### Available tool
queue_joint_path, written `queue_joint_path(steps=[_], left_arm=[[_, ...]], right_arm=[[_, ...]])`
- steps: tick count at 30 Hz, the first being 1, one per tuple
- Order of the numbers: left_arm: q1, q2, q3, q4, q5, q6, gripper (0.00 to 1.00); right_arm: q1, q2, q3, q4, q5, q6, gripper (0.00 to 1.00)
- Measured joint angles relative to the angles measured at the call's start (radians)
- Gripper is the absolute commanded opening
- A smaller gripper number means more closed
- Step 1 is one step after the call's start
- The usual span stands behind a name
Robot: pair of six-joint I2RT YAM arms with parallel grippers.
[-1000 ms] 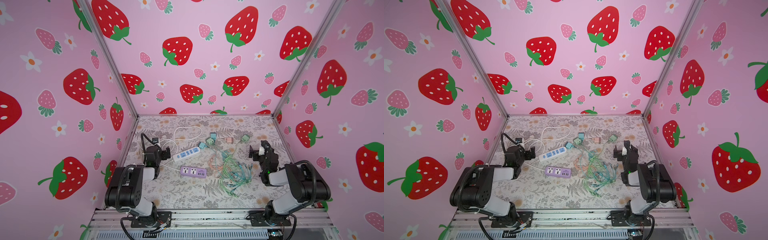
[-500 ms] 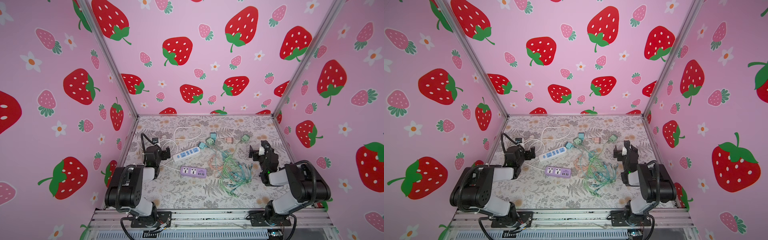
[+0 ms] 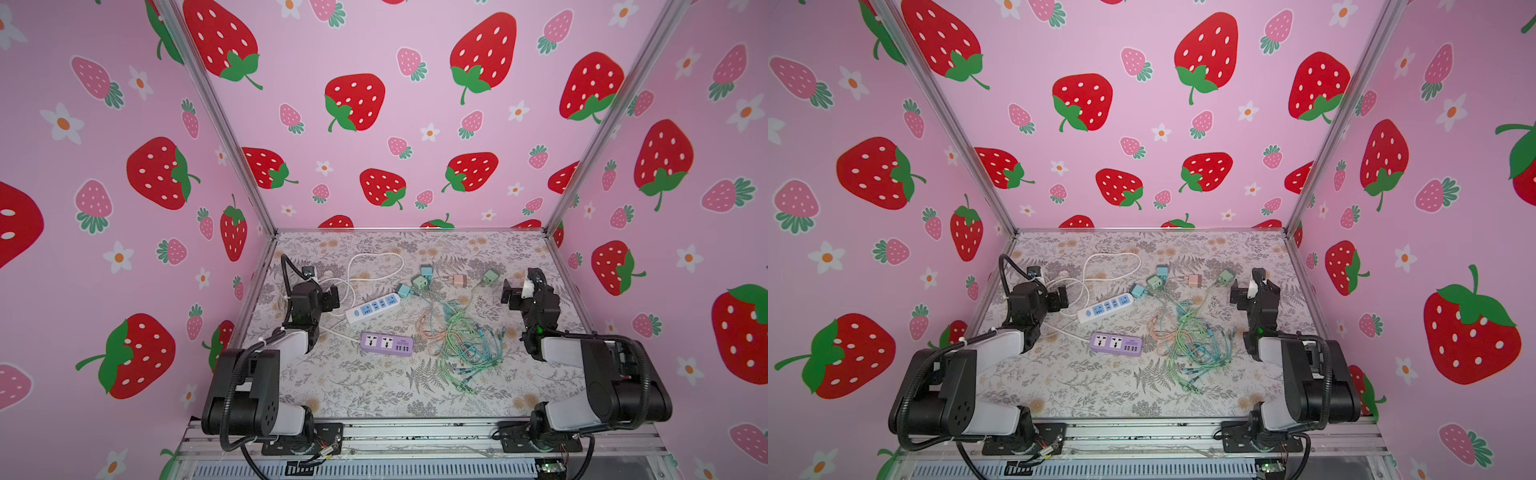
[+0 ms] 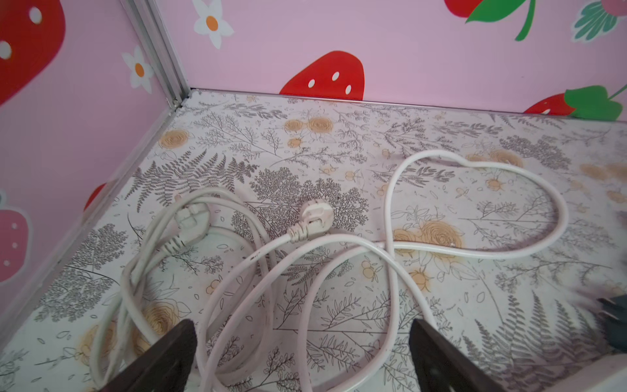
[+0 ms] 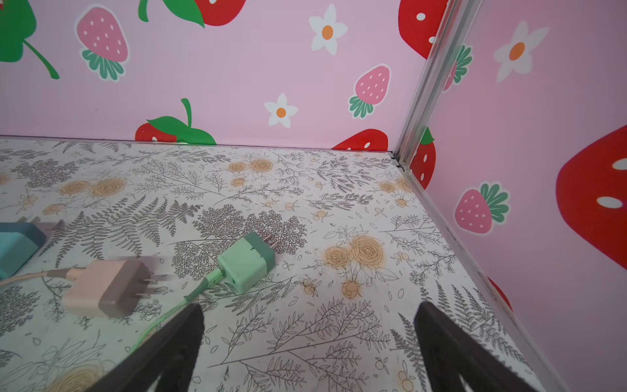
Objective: Insert plugs into power strip
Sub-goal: Pick up the plug from the top-right of the table.
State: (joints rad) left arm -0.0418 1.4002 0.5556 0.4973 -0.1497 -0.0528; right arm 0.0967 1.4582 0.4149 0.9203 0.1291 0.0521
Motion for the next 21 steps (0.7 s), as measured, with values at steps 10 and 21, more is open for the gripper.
queue_joint_path(steps=[10,21], left_arm=[[-0.124,-0.045,0.259,-0.362,-0.060,-0.076,1.00],[-0.206,-0.084,0.385,-0.662,0.061,-0.155,0.99]], right_arm=[[0.015,-0.069,0.225,-0.426,0.048,0.141,0.91],[0.090,0.045,0.490,-0.720,0.061,0.256,0.87]])
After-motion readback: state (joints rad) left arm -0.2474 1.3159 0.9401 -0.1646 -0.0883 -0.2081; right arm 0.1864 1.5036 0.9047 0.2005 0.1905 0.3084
